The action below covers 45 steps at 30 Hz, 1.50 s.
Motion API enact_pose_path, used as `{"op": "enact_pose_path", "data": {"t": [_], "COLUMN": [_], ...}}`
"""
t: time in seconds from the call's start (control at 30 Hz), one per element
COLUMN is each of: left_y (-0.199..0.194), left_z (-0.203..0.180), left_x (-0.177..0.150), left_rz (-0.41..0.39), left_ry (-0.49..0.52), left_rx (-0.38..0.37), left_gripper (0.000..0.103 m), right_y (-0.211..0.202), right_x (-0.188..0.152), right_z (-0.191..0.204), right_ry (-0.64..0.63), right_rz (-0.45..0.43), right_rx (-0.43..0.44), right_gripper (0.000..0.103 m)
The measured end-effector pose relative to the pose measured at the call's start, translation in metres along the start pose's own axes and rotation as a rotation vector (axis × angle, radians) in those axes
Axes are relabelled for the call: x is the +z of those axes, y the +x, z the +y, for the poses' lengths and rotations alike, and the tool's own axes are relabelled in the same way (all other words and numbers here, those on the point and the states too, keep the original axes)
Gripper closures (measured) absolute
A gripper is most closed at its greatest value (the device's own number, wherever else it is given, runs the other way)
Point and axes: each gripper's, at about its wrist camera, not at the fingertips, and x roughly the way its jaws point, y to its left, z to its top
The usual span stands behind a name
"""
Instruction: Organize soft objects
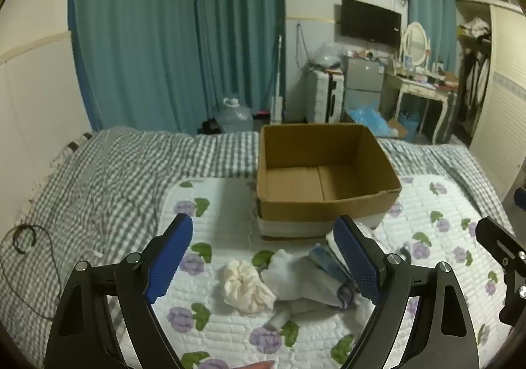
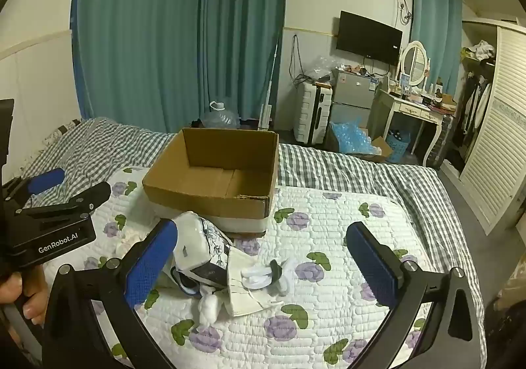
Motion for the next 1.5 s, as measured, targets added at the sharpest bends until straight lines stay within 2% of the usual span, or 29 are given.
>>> {"op": "enact_pose_path", "data": {"t": [0.33, 0.5, 1.5], "left_y": [-0.001, -0.001, 0.004], "left_z": [0.006, 0.004, 0.012], "left_x": [0.009, 0.001, 0.001], "left_rz": [0.011, -0.012, 0.0], "left_ry": [-0.004, 0.004, -0.043], "left_rx": [0.023, 0.03, 0.062], "left_gripper": [0.014, 0.014, 0.014], "right_y": [-0.004, -0.002, 0.002], "right_x": [0.005, 0.004, 0.001], "right_z": [0.004, 0.002, 0.004], "right_ry": [0.01, 0.009, 0.015], "right_rz": [-0.007, -0.011, -0.01], "right_rx": [0.001, 0.003, 0.021], "right_gripper": [0.0, 0.0, 0.0]}}
